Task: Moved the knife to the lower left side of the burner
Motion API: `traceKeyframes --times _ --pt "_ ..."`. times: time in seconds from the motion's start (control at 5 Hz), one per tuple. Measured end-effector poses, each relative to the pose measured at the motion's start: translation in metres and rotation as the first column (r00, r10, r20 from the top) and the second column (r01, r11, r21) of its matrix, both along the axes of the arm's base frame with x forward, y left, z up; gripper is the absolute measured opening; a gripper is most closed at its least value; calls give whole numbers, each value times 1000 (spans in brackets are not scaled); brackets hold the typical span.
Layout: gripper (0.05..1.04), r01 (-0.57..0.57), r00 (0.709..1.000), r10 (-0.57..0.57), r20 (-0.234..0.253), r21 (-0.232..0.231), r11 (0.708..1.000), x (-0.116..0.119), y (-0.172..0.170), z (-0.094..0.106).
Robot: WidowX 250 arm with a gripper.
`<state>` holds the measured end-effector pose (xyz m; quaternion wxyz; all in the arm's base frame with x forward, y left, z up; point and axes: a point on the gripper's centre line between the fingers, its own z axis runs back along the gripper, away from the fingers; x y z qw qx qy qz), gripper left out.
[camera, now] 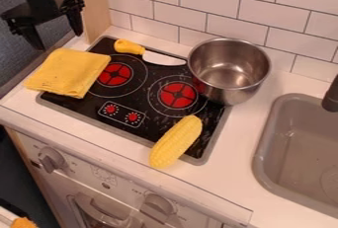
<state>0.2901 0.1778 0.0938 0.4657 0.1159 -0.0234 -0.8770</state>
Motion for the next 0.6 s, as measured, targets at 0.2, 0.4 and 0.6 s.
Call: traceKeyframes --times 0.2,0.4,0.6 --pt "1001 -21 999 20 -26 -28 999 0 -2 -11" --pt "1001 -118 993 116 -25 -86 989 16 -11 -14" --pt "1001 -210 978 209 -19 -102 972 30 -18 -13"
